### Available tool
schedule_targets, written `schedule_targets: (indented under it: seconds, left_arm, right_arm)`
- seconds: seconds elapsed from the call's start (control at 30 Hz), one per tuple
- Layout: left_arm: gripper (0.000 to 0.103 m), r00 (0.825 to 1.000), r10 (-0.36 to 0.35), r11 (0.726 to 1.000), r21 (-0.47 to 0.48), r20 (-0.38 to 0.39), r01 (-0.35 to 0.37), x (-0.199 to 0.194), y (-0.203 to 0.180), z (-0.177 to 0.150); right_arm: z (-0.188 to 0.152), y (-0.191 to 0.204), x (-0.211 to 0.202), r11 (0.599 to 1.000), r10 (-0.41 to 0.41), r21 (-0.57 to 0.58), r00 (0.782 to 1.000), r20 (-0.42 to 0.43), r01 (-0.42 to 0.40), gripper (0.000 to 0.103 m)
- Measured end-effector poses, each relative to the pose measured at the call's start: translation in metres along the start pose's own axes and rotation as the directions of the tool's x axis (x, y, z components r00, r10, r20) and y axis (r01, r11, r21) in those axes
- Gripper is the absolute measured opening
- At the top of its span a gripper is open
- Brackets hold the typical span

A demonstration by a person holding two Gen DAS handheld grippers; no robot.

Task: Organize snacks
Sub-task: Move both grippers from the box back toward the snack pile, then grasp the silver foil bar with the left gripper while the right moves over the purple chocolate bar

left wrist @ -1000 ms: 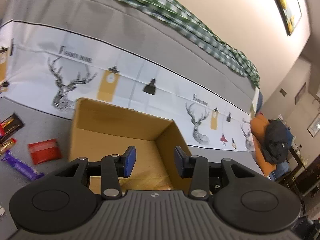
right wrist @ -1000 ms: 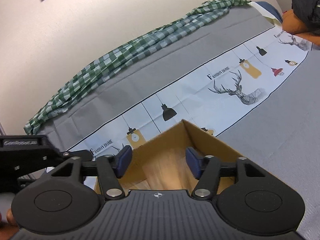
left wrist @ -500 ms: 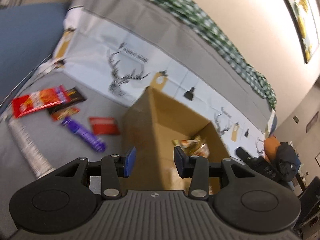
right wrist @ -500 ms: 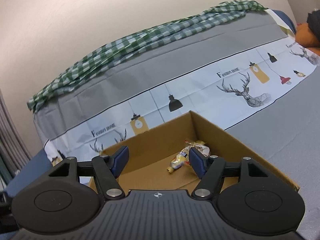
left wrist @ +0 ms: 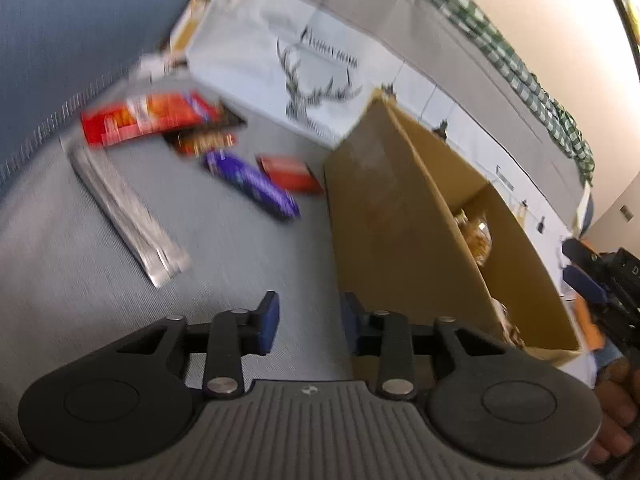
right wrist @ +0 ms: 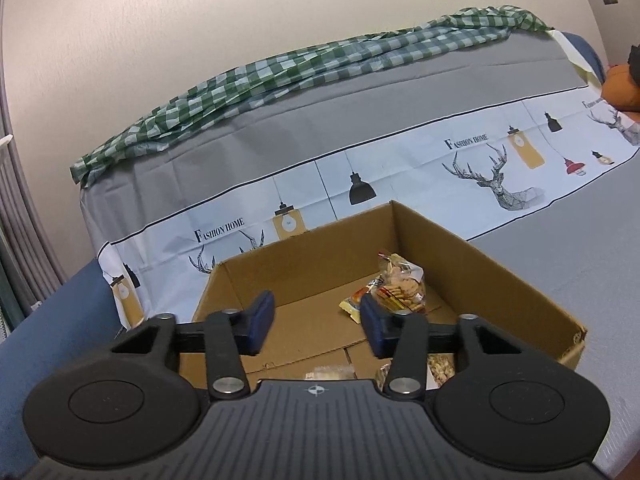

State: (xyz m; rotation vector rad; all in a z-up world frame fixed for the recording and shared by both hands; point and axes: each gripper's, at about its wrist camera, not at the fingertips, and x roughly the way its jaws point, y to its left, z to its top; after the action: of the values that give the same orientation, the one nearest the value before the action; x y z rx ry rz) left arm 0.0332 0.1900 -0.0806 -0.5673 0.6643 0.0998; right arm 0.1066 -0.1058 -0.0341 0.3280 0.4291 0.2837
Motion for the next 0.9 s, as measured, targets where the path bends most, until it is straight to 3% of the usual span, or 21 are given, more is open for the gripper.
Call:
schedule_targets:
  seconds: [0.13,0.43,0.47,0.53,0.57,0.6,0.67,0.73,0.9]
  left_arm:
    - [0.029,0.999,0.001,0.998,-0.056,0.052,0.002,-0.011,0.013,0.009]
    - [0.030,0.988,0.133,0.960,-0.259,0.074,-0.109,-0.017,0.043,0.031]
    - [0.032,0.988,0.135,0.956,-0.272,0.071,-0.111,-0.017,0.042,0.032]
    - [0.050,0.987,0.141,0.955,-0.272,0.079,-0.115,-0.022,0.033,0.033]
    - [0.066,0.984,0.158,0.953,-0.275,0.087,-0.128,-0.025,0.027,0.034]
    - [0.075,0.980,0.171,0.949,-0.284,0.102,-0.136,-0.028,0.021,0.036]
    - [0.076,0.965,0.209,0.946,-0.282,0.159,-0.158,-0.031,0.012,0.042]
    - [0.076,0.939,0.290,0.933,-0.274,0.185,-0.234,-0.025,0.010,0.047]
    - [0.074,0.897,0.431,0.861,-0.345,0.100,-0.374,0.005,0.044,0.050]
  right_arm:
    - [-0.003,0.003,-0.002,1.000,-0.010,0.001,1.000,-0.024,0.010,0.036]
    - [-0.001,0.017,-0.013,0.999,-0.026,-0.026,0.999,-0.048,0.024,0.037]
    - [-0.001,0.018,-0.015,1.000,-0.021,-0.017,0.998,-0.055,0.020,0.037]
    - [-0.001,0.020,-0.019,1.000,-0.008,0.003,0.998,-0.063,0.009,0.037]
    - [-0.001,0.022,-0.020,1.000,-0.001,0.015,0.998,-0.065,0.002,0.037]
    - [0.000,0.025,-0.020,1.000,0.006,0.020,0.998,-0.066,-0.004,0.037]
    - [0.000,0.030,-0.019,0.999,0.017,0.032,0.997,-0.071,-0.015,0.037]
    - [-0.003,0.034,-0.016,0.999,0.033,0.043,0.996,-0.083,-0.029,0.037]
    - [-0.014,0.041,-0.023,0.997,0.074,-0.010,0.992,-0.106,-0.075,0.037]
